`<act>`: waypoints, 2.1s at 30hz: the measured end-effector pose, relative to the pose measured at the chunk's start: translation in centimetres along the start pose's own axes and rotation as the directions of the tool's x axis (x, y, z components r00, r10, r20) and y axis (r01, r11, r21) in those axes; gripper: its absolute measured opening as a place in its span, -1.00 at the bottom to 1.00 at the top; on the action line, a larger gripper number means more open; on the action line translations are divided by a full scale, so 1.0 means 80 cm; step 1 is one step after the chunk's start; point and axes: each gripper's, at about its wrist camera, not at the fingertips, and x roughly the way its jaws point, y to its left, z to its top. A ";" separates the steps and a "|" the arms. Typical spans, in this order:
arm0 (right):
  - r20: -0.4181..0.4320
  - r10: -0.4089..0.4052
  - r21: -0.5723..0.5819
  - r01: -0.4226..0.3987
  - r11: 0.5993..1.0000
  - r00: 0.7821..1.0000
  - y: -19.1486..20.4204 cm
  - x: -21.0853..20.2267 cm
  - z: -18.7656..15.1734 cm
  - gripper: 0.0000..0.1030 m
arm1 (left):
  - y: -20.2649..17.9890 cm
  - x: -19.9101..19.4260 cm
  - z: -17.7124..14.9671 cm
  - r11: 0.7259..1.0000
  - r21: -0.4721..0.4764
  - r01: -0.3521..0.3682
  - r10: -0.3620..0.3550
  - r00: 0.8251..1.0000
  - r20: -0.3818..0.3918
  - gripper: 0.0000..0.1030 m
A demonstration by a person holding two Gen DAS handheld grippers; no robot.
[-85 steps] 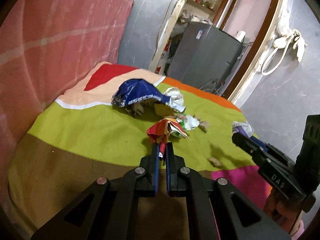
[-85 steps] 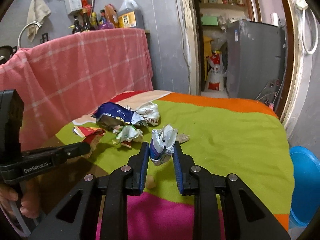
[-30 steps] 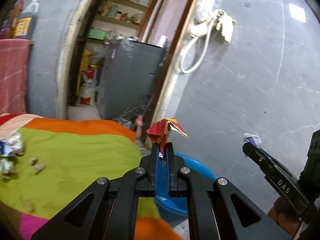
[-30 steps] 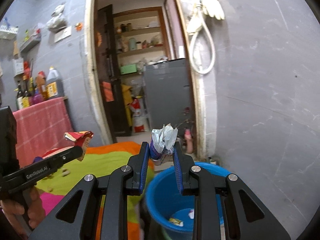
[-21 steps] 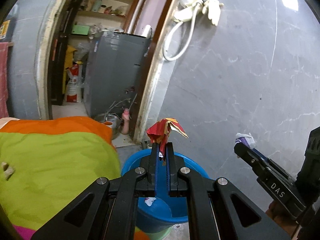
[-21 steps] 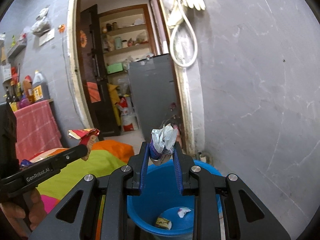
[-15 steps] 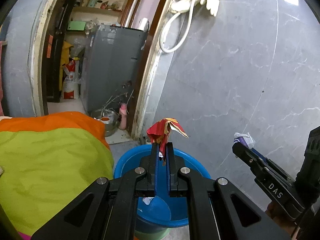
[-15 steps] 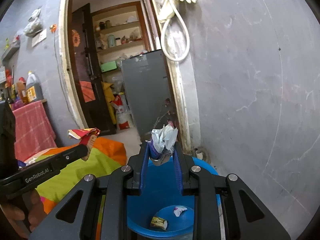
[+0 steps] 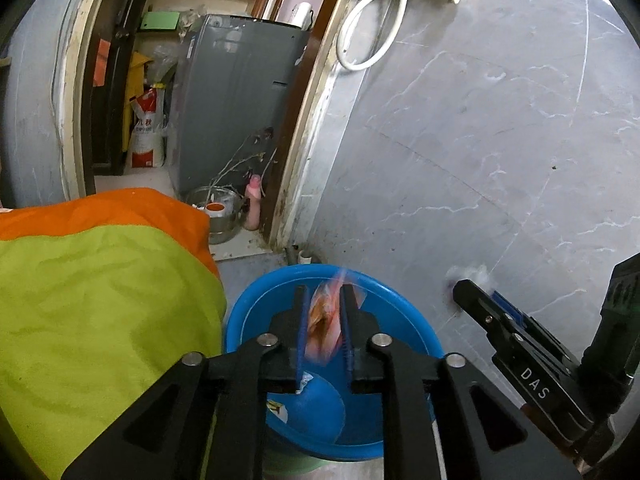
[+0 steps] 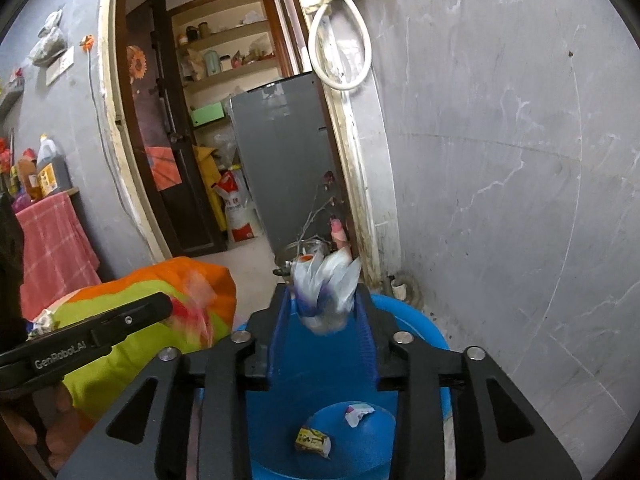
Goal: Collect trash
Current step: 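Open both grippers to drop the wrappers into the blue bucket, then move both grippers back toward the remaining trash on the blanket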
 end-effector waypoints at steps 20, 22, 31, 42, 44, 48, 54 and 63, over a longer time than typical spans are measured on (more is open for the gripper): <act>0.149 -0.002 -0.011 0.003 1.000 0.989 0.028 -0.063 0.027 1.00 | 0.055 -0.110 0.009 0.978 -0.102 -0.182 0.198 0.963 0.181 0.96; 0.162 0.007 -0.019 -0.004 1.000 0.987 0.038 -0.072 0.029 1.00 | 0.062 -0.126 0.006 0.975 -0.101 -0.198 0.215 0.957 0.195 0.96; 0.188 0.050 -0.067 -0.038 0.997 0.981 0.092 -0.103 0.029 1.00 | 0.085 -0.203 -0.013 0.961 -0.085 -0.265 0.278 0.924 0.261 0.96; 0.201 0.138 -0.120 -0.115 0.986 0.970 0.181 -0.133 0.021 1.00 | 0.124 -0.290 -0.032 0.930 -0.108 -0.351 0.367 0.883 0.293 0.96; 0.193 0.160 -0.130 -0.136 0.982 0.968 0.199 -0.134 0.017 1.00 | 0.138 -0.307 -0.039 0.922 -0.121 -0.368 0.387 0.875 0.292 0.96; 0.173 0.198 -0.150 -0.173 0.973 0.965 0.233 -0.131 0.008 1.00 | 0.167 -0.334 -0.055 0.900 -0.144 -0.412 0.436 0.856 0.278 0.96; 0.125 0.248 -0.180 -0.224 0.958 0.961 0.281 -0.119 -0.012 1.00 | 0.215 -0.369 -0.084 0.870 -0.181 -0.459 0.492 0.836 0.243 0.96; 0.018 0.307 -0.225 -0.295 0.929 0.952 0.333 -0.088 -0.047 1.00 | 0.266 -0.377 -0.112 0.851 -0.187 -0.490 0.518 0.841 0.155 0.96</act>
